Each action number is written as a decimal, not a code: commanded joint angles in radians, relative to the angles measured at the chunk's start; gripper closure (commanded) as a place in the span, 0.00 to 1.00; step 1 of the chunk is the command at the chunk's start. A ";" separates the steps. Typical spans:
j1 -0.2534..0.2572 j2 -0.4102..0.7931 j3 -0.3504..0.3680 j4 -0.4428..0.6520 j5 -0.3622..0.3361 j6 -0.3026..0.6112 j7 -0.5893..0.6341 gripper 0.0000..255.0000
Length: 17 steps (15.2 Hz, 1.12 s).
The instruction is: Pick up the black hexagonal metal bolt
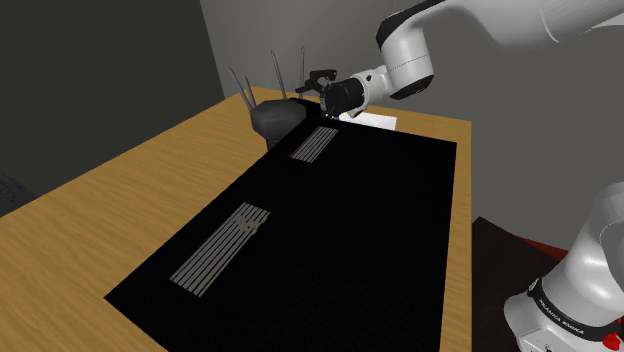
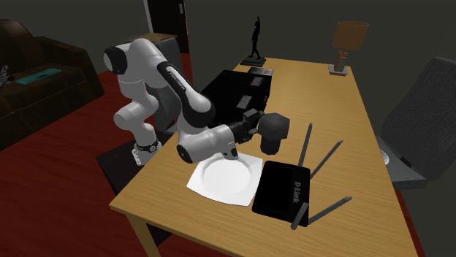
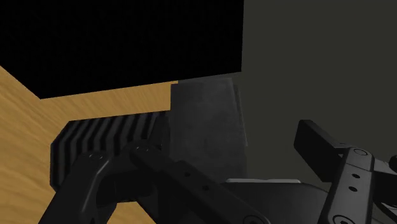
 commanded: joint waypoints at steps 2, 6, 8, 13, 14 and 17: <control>-0.002 0.024 0.001 -0.015 0.011 -0.007 -0.038 0.00; -0.002 0.024 0.001 -0.016 0.012 -0.007 -0.039 1.00; -0.002 0.024 0.001 -0.016 0.012 -0.007 -0.039 1.00; -0.002 0.025 0.001 -0.016 0.012 -0.007 -0.039 1.00; -0.002 0.024 0.001 -0.015 0.011 -0.007 -0.038 1.00; 0.000 0.003 0.000 -0.005 0.003 -0.001 -0.008 1.00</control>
